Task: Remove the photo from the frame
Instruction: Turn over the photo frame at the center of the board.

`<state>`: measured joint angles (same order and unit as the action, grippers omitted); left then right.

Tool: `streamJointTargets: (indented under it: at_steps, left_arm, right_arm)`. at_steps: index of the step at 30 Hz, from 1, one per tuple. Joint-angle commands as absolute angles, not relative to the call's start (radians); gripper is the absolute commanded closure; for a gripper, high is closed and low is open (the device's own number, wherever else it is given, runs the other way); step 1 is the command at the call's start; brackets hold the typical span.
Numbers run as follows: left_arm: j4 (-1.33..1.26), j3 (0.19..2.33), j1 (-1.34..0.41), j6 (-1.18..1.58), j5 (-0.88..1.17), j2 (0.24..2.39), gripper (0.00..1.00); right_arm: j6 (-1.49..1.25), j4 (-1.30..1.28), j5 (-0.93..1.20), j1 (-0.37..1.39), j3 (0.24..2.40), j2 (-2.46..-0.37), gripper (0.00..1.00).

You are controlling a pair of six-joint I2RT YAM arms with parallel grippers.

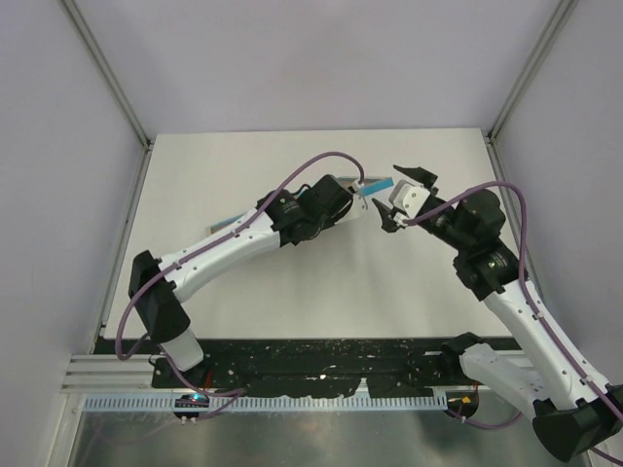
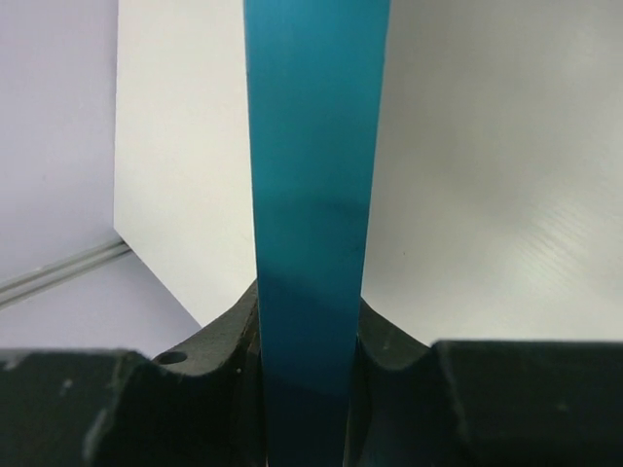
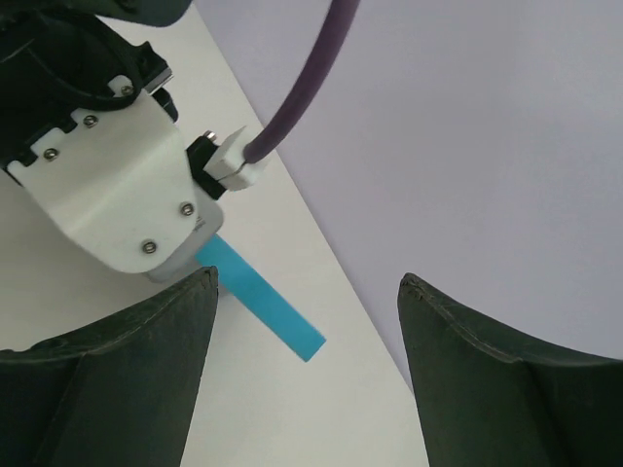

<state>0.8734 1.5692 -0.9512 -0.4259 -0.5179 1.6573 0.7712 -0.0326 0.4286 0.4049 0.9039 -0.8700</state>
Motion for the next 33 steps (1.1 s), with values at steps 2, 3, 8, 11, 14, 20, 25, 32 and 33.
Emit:
streamJointTargets:
  at_steps: [2, 3, 8, 11, 14, 20, 25, 32, 33]
  left_arm:
    - [1.023, 1.868, -0.905, -0.296, -0.460, 1.713, 1.00]
    - [1.063, 1.920, -0.885, -0.269, -0.431, 1.729, 1.00]
    - [1.218, 2.164, -0.816, -0.192, -0.278, 1.799, 1.00]
    - [1.255, 2.232, -0.784, -0.160, -0.221, 1.813, 1.00]
    - [1.261, 2.252, -0.743, -0.130, -0.164, 1.812, 1.00]
    - [1.279, 2.281, -0.591, -0.052, 0.039, 1.819, 1.00]
    - [1.287, 2.281, -0.415, -0.006, 0.239, 1.861, 1.00]
    - [1.296, 2.301, -0.200, 0.072, 0.458, 1.983, 1.00]
    - [1.292, 2.301, -0.180, 0.078, 0.480, 1.997, 1.00]
  right_arm:
    - [0.680, -0.064, 0.417, 0.394, 0.965, -0.859, 0.21]
    - [0.672, -0.064, 0.417, 0.391, 0.966, -0.858, 0.21]
    - [0.654, -0.064, 0.423, 0.384, 0.971, -0.856, 0.21]
    - [0.644, -0.066, 0.429, 0.380, 0.977, -0.859, 0.21]
    - [0.626, -0.066, 0.430, 0.374, 0.985, -0.867, 0.20]
    - [0.598, -0.077, 0.440, 0.364, 1.015, -0.891, 0.20]
    - [0.589, -0.078, 0.456, 0.350, 1.019, -0.928, 0.20]
    - [0.572, -0.063, 0.469, 0.318, 0.999, -0.962, 0.20]
    - [0.569, -0.060, 0.472, 0.311, 0.996, -0.969, 0.20]
